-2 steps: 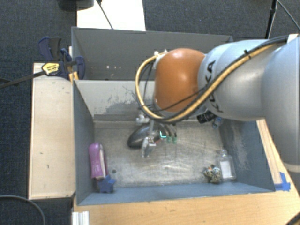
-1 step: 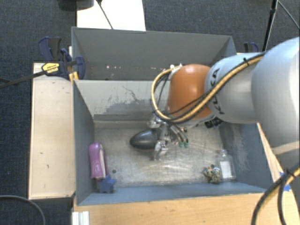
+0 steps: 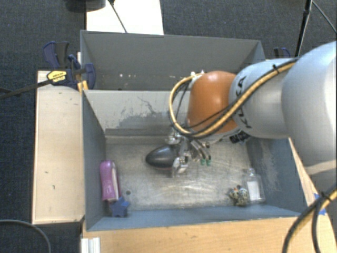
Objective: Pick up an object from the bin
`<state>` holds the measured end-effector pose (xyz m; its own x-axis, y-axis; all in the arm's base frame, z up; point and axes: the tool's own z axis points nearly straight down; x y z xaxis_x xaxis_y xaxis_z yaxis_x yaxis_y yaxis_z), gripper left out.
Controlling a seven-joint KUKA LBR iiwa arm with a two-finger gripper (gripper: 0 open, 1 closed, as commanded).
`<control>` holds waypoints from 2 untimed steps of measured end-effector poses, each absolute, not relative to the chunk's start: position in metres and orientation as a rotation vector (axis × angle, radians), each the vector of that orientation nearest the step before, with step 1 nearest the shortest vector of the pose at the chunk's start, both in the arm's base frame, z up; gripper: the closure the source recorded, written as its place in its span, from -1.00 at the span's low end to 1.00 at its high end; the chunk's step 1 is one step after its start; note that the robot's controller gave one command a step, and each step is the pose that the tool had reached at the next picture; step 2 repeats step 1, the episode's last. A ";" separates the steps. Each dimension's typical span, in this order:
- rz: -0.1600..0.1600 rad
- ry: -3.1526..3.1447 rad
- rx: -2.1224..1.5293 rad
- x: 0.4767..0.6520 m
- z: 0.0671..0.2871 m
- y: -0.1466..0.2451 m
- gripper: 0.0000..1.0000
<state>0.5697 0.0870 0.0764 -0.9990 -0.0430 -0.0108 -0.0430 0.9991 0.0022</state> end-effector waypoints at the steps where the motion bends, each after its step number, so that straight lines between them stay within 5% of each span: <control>1: 0.004 3.131 -0.066 0.567 0.232 0.109 1.00; 2: 0.004 3.131 -0.066 0.567 0.232 0.109 1.00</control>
Offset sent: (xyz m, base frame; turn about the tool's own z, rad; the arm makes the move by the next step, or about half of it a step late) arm -0.0046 0.0215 0.1504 0.0033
